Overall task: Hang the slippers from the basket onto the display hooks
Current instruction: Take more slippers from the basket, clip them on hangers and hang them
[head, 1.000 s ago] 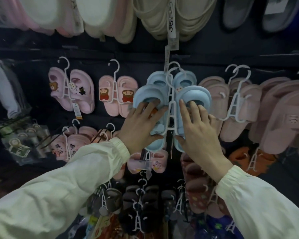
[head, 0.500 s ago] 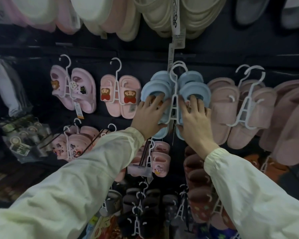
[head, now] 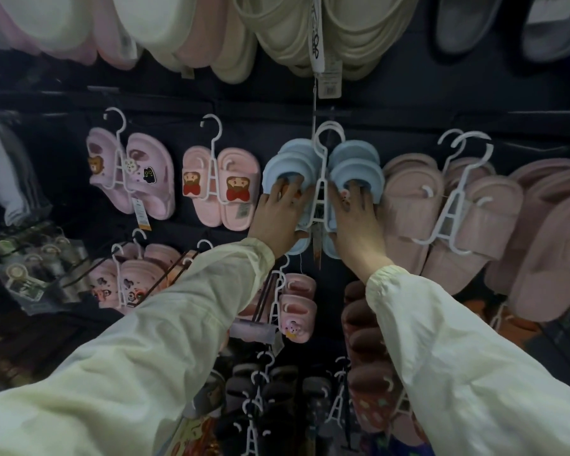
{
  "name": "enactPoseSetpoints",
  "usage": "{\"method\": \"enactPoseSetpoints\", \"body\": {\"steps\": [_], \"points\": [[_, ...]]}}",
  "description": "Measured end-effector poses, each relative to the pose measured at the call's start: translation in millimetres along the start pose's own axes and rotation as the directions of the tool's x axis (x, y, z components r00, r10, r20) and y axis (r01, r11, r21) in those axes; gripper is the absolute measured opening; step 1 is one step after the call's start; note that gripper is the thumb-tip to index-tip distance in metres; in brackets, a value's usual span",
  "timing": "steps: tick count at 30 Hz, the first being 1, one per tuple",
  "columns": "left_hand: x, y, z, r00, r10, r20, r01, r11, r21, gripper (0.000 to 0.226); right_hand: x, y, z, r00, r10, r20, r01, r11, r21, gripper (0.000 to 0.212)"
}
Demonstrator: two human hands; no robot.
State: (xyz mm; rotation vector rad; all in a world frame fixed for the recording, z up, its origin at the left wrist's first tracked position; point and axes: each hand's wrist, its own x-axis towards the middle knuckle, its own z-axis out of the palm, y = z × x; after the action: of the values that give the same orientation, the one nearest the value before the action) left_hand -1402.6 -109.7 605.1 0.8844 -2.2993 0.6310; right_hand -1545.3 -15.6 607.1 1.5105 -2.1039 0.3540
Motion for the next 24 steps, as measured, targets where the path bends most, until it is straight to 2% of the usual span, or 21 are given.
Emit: {"method": "enactPoseSetpoints", "body": {"steps": [2,5,10,24], "points": [[-0.8,2.2,-0.9,1.0,-0.001,0.015,0.001,1.0,-0.007,0.097,0.2,2.3,-1.3,1.0,-0.009,0.009,0.008,1.0,0.02,0.092],[-2.7,4.8,-3.9,1.0,0.016,0.027,-0.016,1.0,-0.007,0.095,-4.4,4.0,-3.0,0.999,-0.006,-0.05,0.008,0.998,0.055,0.086],[-8.0,3.2,-7.5,0.999,0.021,0.049,-0.021,1.0,-0.013,0.095,-15.6,1.8,1.4,0.998,-0.001,-0.065,0.015,0.979,0.205,0.085],[-25.9,3.9,-23.5,0.998,0.021,0.055,-0.009,0.977,-0.214,0.088,-57.2,-16.8,-17.4,0.997,0.05,-0.065,-0.041,0.991,0.131,0.087]]}}
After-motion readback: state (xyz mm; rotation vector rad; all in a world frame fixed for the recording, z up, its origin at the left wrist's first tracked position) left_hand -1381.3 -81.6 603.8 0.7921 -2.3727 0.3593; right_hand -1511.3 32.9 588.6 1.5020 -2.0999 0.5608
